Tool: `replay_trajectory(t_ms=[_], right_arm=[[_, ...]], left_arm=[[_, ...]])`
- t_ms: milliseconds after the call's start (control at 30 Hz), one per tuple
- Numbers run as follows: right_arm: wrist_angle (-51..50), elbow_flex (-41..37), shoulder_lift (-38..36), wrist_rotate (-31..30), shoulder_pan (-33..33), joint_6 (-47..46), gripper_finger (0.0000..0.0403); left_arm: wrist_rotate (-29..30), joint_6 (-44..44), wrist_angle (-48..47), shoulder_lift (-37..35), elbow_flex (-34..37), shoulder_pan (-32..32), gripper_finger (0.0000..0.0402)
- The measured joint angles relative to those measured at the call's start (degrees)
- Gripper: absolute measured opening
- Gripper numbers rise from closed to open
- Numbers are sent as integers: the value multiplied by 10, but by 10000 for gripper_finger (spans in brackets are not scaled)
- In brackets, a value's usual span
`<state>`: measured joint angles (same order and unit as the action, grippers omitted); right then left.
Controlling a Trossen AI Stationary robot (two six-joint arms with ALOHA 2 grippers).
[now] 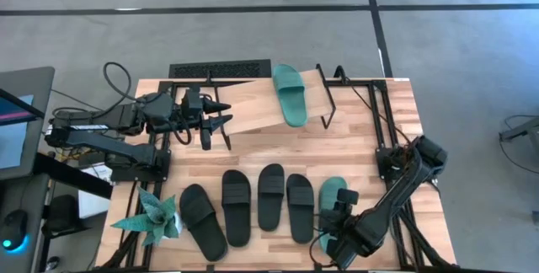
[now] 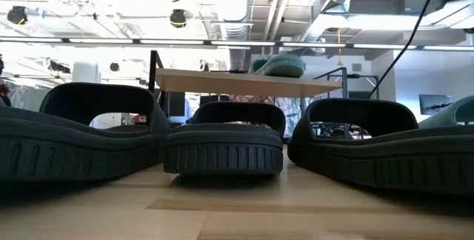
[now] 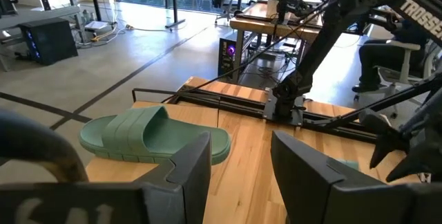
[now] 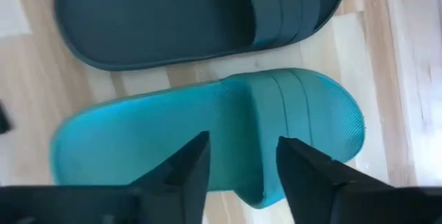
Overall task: Pick and place slides into the shelf
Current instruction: Put the green slide on the shelf
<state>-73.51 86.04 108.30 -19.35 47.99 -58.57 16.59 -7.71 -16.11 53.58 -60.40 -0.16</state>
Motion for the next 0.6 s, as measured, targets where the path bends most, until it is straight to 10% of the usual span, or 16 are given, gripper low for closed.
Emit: replay_trajectory(t_ms=[600], right_arm=[[-35, -11, 73, -48, -5, 5, 199]], left_arm=[[0, 0, -16, 0, 0, 0, 139]])
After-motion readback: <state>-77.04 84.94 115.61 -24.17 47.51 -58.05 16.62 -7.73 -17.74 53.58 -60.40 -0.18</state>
